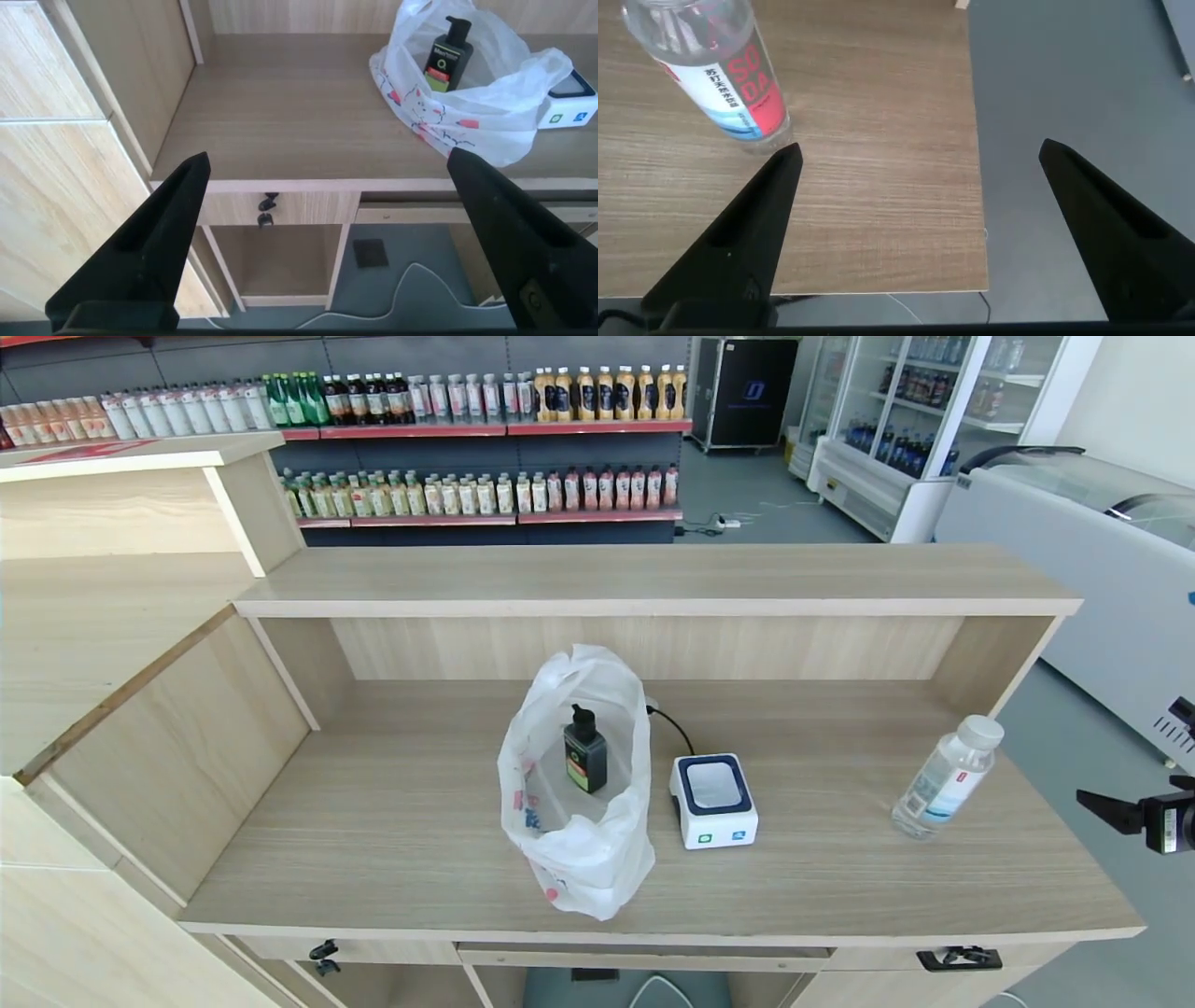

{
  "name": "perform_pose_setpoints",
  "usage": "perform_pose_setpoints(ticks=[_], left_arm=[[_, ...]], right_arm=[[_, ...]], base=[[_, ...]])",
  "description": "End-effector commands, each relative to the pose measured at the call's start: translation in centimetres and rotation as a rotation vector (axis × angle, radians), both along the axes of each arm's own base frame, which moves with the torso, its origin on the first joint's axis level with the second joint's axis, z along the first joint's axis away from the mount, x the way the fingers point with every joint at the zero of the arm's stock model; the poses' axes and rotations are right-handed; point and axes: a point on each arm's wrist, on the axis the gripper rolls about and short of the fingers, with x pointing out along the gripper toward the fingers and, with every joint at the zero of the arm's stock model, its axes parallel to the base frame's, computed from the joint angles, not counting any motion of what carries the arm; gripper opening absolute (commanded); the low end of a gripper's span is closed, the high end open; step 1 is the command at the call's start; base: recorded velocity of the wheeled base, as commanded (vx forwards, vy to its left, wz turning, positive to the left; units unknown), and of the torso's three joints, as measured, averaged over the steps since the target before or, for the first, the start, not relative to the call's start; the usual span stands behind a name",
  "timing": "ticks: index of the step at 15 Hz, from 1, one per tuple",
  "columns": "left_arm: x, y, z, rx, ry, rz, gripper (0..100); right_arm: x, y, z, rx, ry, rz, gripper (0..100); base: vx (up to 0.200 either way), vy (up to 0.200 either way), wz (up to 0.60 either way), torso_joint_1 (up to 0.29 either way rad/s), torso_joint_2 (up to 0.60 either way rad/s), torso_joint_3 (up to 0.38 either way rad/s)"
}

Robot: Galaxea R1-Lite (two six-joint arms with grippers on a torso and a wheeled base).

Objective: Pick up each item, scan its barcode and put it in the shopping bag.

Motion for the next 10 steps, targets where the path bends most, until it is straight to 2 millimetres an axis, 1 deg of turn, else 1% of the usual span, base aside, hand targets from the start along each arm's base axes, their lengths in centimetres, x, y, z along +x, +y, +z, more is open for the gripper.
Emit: perform_pose_setpoints(ticks=[1,5,6,7,10], left_arm=[[0.0,0.0,0.0,0.0,0.002,0.0,100],[0.0,0.0,0.0,0.0,0.002,0.0,100],[0.0,0.0,0.0,0.0,0.002,0.0,100],[0.0,0.0,0.0,0.0,0.002,0.0,100],[0.0,0.0,0.0,0.0,0.002,0.0,100]], right_arm=[[0.6,0.5,-1.2,0.038,0.026,0.057,100],[2.2,0.9,-2.0,0.047,0.02,0.124,100],[2.3,0.9,-2.1,0.048,0.02,0.125,100],[2.9,1.1,-2.5,0.047,0.018,0.144,100],[3.6,1.9,-3.5,0.066,0.036,0.174,100]], base=[[0.0,0.0,0.0,0.0,0.0,0.0],[0.0,0.0,0.0,0.0,0.0,0.0],[0.0,0.0,0.0,0.0,0.0,0.0],[0.0,0.0,0.0,0.0,0.0,0.0],[0.0,0.0,0.0,0.0,0.0,0.0]])
